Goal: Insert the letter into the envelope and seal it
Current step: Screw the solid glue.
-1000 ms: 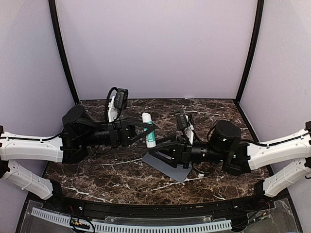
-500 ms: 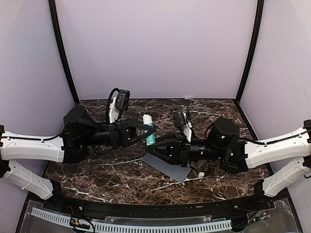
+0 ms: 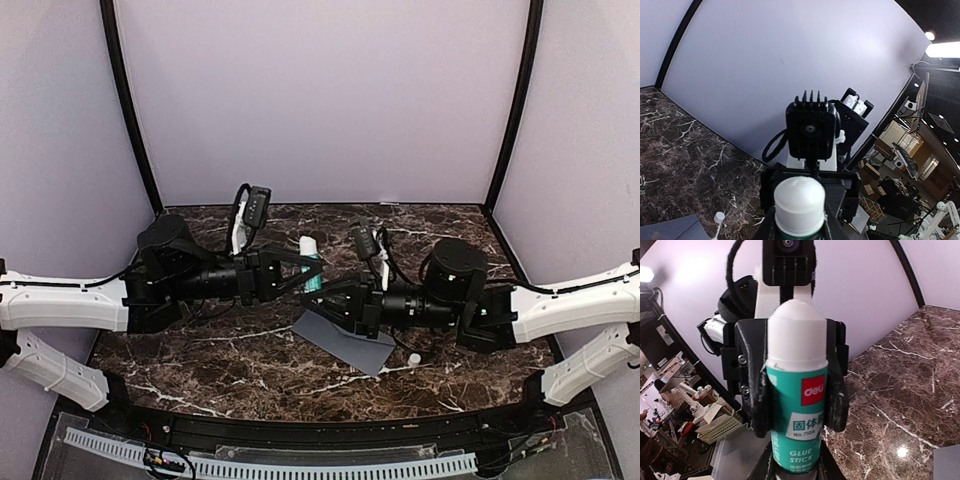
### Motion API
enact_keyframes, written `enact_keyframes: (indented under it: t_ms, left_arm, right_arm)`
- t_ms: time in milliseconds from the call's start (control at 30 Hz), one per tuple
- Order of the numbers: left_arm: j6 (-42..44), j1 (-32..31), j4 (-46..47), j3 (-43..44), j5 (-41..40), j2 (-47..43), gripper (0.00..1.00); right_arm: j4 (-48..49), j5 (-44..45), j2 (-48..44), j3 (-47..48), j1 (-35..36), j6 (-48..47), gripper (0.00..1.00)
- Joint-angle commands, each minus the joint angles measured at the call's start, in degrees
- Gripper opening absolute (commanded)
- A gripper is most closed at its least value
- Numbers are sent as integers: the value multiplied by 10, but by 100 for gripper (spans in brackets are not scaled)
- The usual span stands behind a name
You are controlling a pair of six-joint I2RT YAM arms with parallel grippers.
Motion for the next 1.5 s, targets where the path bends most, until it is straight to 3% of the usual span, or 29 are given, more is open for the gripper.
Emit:
enact_keyframes:
  t_ms: [0,300,500,733,900,1100,1167,1300,1467]
  left_arm:
    - [66,-15,-127,42,-87,-15,0]
    - [66,-36,-192,46,-214,-7,0]
    - [44,-41,-194,46,-246,7,0]
    - [20,-41,-177,44,-259,15,0]
    - [5,-40,-153,47,-245,0,0]
    - [-3,-26,-160,78,-173,-9,0]
    - [-9,-17,-160,81,-148,-12,0]
    - [-15,-7,-131,71,-107,-20,0]
    - [-22,-3,-60,48,-47,-24,0]
  right_arm:
    - [-130,127,-6,51,-3,-30,11]
    - [-301,278,44,145,-2,-37,9]
    - [-396,351,101,221,7,-40,8]
    - [-417,384,118,246,19,-36,12]
    - [-357,344,59,190,17,-63,33]
    - [-266,267,-48,78,-1,-88,82]
    - [-239,237,-80,46,-11,-85,92]
    - [-173,159,-127,-11,-30,-70,98]
    - [-79,67,-137,-51,-39,-41,96]
